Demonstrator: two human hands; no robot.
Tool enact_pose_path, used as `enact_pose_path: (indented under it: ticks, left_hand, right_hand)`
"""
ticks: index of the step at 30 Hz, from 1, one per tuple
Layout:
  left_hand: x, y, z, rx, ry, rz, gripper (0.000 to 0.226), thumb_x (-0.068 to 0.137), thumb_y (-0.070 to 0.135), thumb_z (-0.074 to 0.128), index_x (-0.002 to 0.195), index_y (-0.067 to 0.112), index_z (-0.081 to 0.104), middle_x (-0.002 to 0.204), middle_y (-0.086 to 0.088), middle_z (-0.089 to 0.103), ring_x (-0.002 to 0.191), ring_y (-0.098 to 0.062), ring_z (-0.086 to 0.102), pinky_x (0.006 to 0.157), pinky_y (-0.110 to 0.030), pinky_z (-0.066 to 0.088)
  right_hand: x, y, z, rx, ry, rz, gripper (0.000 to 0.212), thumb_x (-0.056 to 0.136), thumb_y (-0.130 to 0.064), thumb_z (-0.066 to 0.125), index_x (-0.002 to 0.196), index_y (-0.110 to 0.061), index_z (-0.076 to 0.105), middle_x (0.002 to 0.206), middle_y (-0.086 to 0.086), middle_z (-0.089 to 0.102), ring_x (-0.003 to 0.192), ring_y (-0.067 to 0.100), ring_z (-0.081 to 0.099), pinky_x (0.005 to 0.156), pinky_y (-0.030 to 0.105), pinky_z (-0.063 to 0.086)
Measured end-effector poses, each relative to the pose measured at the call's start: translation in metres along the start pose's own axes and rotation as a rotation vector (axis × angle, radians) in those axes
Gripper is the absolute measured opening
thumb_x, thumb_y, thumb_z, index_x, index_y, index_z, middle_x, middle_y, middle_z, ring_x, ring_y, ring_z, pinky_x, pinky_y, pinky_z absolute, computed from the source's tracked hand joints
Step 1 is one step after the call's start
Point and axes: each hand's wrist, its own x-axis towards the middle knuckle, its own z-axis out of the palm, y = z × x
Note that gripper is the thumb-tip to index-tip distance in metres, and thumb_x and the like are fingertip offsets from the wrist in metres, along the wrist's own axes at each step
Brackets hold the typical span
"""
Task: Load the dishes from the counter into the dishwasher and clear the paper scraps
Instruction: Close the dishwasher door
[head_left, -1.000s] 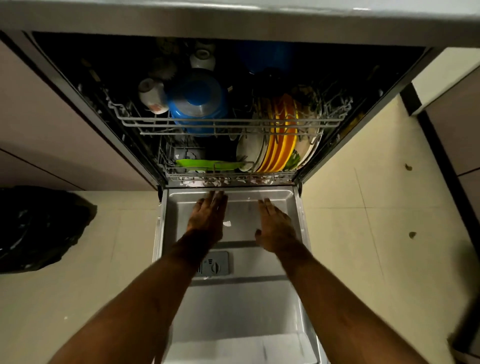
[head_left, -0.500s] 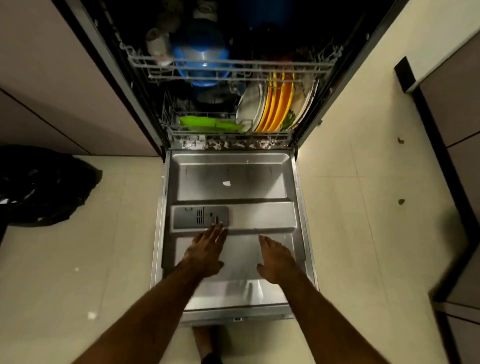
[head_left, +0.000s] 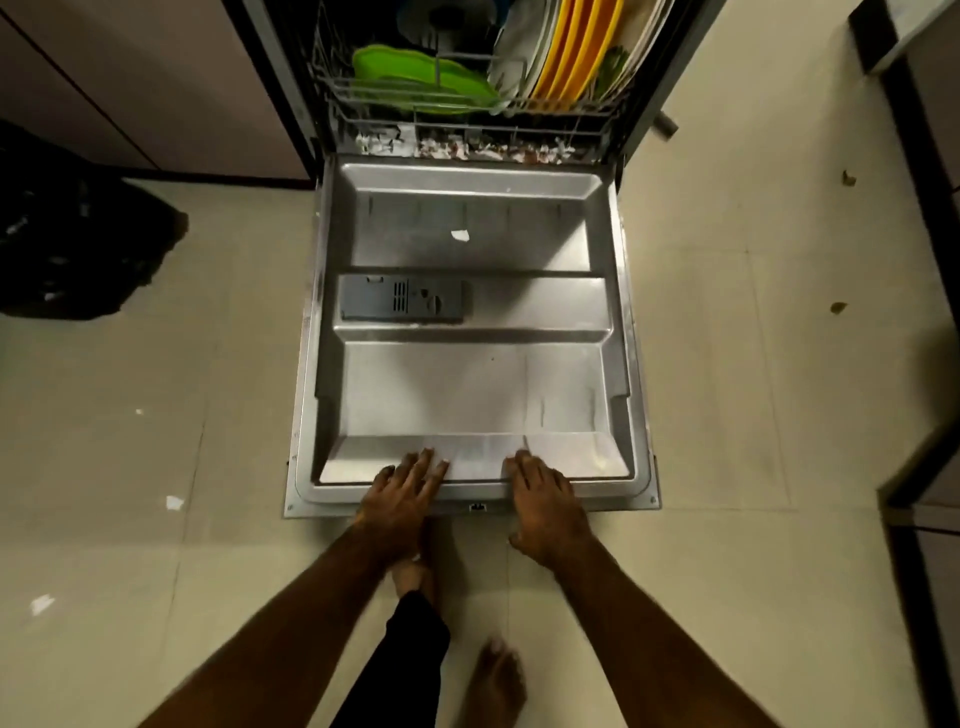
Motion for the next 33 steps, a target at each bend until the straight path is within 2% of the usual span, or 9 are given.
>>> enact_pose_path:
  ticks: [4, 9, 12, 15, 19, 24, 29, 33]
  left_hand:
    - [0.004, 0.002, 0.024, 0.004, 0.142, -0.023, 0.114, 0.092, 0.033, 0.064, 0.154, 0.026, -0.031, 0.162, -0.010, -0.032, 0.153, -0.030, -0.021, 0.122, -0.046, -0.006]
    - [0.018, 0.000, 0.014, 0.065, 0.220, 0.016, 0.093, 0.101, 0.024, 0.050, 0.157, 0.018, -0.024, 0.168, -0.016, -0.014, 0.157, -0.034, -0.005, 0.126, -0.048, 0.010]
    - [0.020, -0.005, 0.003, 0.154, 0.173, 0.045, 0.101, 0.097, 0.025, 0.059, 0.156, 0.011, -0.022, 0.169, -0.020, -0.006, 0.157, -0.036, 0.004, 0.125, -0.047, 0.018]
    - [0.013, -0.004, -0.006, 0.167, 0.145, 0.056, 0.106, 0.093, 0.026, 0.065, 0.159, 0.010, -0.017, 0.169, -0.020, -0.006, 0.157, -0.035, 0.005, 0.125, -0.046, 0.021]
    - [-0.004, 0.003, -0.032, 0.186, 0.091, 0.038, 0.110, 0.091, 0.026, 0.070, 0.160, 0.011, -0.014, 0.169, -0.019, -0.004, 0.156, -0.035, 0.009, 0.123, -0.046, 0.026]
    - [-0.039, 0.009, -0.076, 0.188, 0.084, 0.027, 0.107, 0.092, 0.031, 0.069, 0.162, 0.014, -0.009, 0.170, -0.014, 0.003, 0.155, -0.032, 0.017, 0.119, -0.044, 0.029]
    - [-0.085, 0.014, -0.147, 0.226, 0.068, 0.009, 0.115, 0.087, 0.039, 0.074, 0.162, 0.016, -0.010, 0.170, -0.008, 0.014, 0.152, -0.028, 0.030, 0.110, -0.044, 0.041]
    - [-0.127, 0.016, -0.221, 0.224, 0.084, 0.003, 0.107, 0.092, 0.043, 0.067, 0.162, 0.020, -0.010, 0.157, -0.007, 0.043, 0.134, -0.029, 0.052, 0.099, -0.045, 0.046]
  right_hand:
    - [0.005, -0.002, 0.022, -0.110, 0.116, 0.033, 0.111, 0.081, -0.029, 0.082, 0.164, -0.011, 0.011, 0.170, 0.016, 0.013, 0.156, 0.036, 0.019, 0.124, 0.049, 0.021]
    - [0.010, 0.000, 0.031, -0.196, 0.167, 0.019, 0.108, 0.081, -0.024, 0.080, 0.163, -0.007, 0.013, 0.169, 0.020, 0.018, 0.154, 0.039, 0.023, 0.122, 0.054, 0.029]
    - [0.013, 0.001, 0.021, -0.229, 0.132, 0.006, 0.106, 0.080, -0.025, 0.082, 0.162, -0.007, 0.018, 0.167, 0.020, 0.025, 0.151, 0.038, 0.031, 0.120, 0.053, 0.033]
    - [0.010, 0.003, 0.010, -0.250, 0.088, -0.022, 0.108, 0.081, -0.032, 0.084, 0.161, -0.008, 0.016, 0.166, 0.019, 0.025, 0.149, 0.038, 0.033, 0.121, 0.052, 0.032]
    - [-0.006, 0.000, -0.007, -0.233, 0.096, -0.037, 0.101, 0.084, -0.031, 0.082, 0.160, -0.009, 0.020, 0.164, 0.017, 0.030, 0.147, 0.037, 0.037, 0.121, 0.050, 0.033]
    - [-0.039, -0.001, -0.054, -0.211, 0.133, -0.087, 0.091, 0.084, -0.035, 0.080, 0.156, -0.012, 0.030, 0.158, 0.014, 0.042, 0.141, 0.035, 0.045, 0.120, 0.050, 0.032]
    - [-0.076, -0.003, -0.125, -0.198, 0.182, -0.138, 0.073, 0.086, -0.040, 0.075, 0.148, -0.016, 0.043, 0.149, 0.010, 0.054, 0.134, 0.032, 0.054, 0.119, 0.050, 0.033]
    - [-0.109, -0.002, -0.197, -0.159, 0.243, -0.177, 0.054, 0.084, -0.043, 0.074, 0.129, -0.020, 0.056, 0.128, 0.005, 0.066, 0.119, 0.028, 0.061, 0.109, 0.044, 0.040]
